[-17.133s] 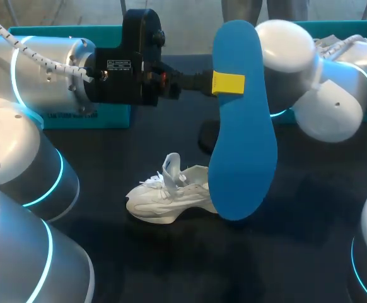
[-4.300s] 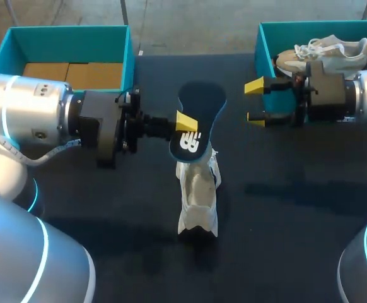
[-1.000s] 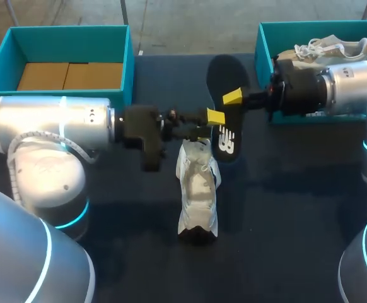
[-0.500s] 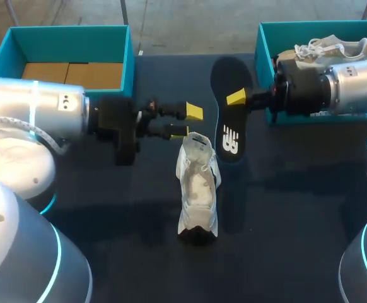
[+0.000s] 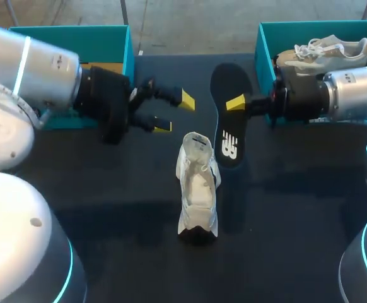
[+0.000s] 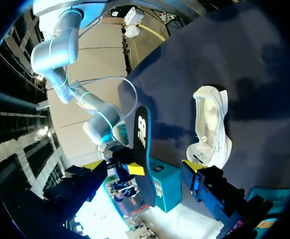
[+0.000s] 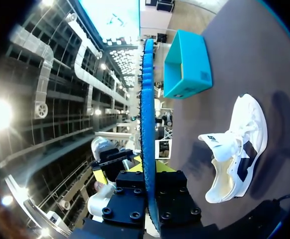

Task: Take the shoe out of the shoebox, open the shoe tongue, remove and reinsert the insole, then place the shoe into the shoebox

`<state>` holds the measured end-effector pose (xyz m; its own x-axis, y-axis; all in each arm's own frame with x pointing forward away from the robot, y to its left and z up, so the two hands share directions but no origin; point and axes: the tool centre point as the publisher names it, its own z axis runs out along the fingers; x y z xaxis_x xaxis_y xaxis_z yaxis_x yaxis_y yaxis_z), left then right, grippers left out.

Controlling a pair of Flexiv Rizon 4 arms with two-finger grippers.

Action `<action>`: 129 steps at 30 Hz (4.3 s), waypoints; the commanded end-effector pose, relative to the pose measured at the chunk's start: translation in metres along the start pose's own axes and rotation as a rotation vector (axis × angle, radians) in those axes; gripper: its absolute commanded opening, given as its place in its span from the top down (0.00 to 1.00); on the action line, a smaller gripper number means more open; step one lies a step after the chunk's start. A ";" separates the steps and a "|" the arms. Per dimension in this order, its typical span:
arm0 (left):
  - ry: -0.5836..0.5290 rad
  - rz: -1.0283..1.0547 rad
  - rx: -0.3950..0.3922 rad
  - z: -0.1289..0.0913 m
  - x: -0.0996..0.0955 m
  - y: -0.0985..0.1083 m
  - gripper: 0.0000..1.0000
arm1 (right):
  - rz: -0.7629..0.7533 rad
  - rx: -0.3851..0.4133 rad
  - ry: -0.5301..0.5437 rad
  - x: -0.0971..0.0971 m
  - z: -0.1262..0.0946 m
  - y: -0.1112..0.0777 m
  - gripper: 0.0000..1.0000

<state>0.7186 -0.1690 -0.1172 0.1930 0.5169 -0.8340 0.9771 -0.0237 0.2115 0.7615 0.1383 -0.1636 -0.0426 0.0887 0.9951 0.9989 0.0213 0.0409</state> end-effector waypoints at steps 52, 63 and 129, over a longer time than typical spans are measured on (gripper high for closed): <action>0.537 -0.403 -0.057 -0.007 -0.013 0.068 0.00 | 0.037 0.021 0.000 -0.018 0.018 -0.002 1.00; 0.669 -0.275 0.043 0.006 -0.025 0.075 0.00 | 0.050 0.035 0.002 -0.024 0.019 -0.005 1.00; 0.915 -0.247 0.169 0.071 -0.037 0.073 0.00 | 0.009 0.024 -0.015 -0.031 0.017 -0.008 1.00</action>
<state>0.7893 -0.2470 -0.1042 -0.0947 0.9890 -0.1135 0.9946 0.0891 -0.0531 0.7545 0.1511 -0.1971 -0.0335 0.1028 0.9941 0.9984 0.0477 0.0287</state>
